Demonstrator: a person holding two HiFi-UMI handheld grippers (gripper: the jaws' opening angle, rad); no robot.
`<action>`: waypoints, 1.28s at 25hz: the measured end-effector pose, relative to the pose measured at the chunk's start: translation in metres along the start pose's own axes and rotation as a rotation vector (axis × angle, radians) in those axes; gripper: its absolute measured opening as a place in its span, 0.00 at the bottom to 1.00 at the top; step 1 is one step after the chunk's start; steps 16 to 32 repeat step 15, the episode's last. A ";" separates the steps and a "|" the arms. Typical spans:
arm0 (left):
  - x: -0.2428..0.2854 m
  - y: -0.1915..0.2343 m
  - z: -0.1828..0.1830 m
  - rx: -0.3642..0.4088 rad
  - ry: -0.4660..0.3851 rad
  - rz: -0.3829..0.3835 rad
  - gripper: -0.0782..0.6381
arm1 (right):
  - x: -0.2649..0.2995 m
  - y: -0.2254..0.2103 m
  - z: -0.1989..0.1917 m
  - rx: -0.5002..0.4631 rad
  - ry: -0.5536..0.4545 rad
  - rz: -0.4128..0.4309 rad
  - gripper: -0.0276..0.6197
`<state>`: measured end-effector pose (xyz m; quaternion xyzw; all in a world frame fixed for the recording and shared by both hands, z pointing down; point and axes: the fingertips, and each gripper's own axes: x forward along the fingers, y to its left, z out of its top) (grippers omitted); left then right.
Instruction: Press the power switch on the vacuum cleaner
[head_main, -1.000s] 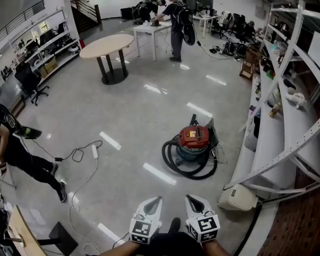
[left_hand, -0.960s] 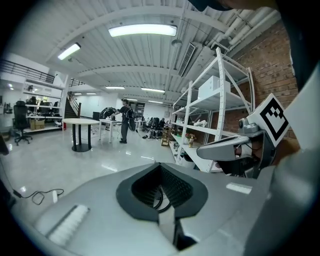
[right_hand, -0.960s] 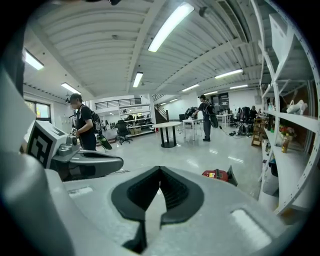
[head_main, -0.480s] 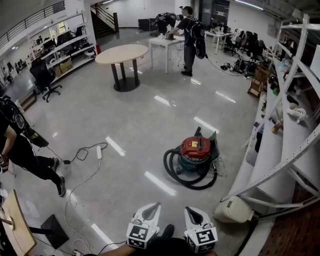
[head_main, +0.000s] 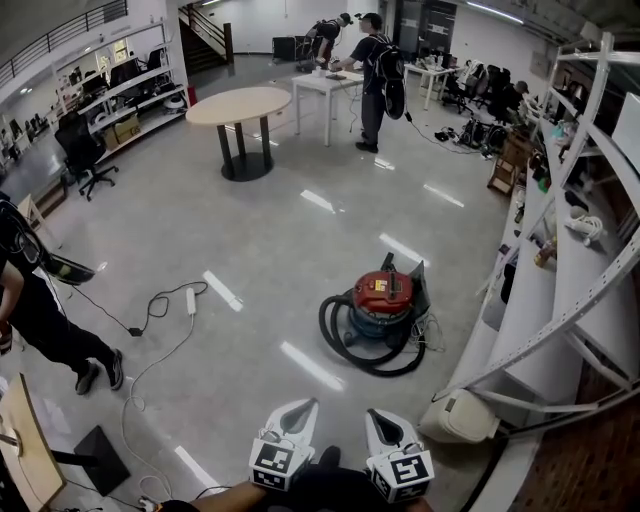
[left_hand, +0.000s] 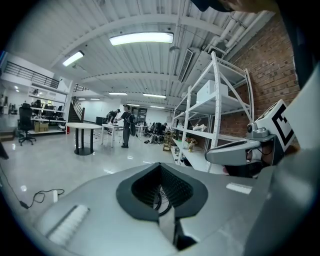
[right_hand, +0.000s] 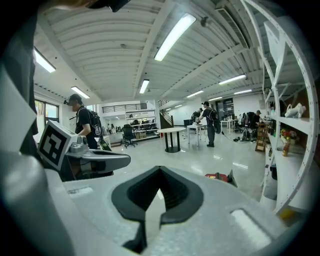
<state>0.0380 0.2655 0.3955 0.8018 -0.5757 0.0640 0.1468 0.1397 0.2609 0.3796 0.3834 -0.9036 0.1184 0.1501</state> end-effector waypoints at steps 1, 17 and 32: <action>-0.001 0.001 0.000 -0.001 0.000 0.000 0.13 | 0.000 0.001 0.001 -0.001 0.002 0.000 0.03; -0.017 0.033 -0.001 -0.002 -0.013 -0.002 0.13 | 0.021 0.023 -0.012 -0.017 0.067 -0.024 0.03; -0.017 0.033 -0.001 -0.002 -0.013 -0.002 0.13 | 0.021 0.023 -0.012 -0.017 0.067 -0.024 0.03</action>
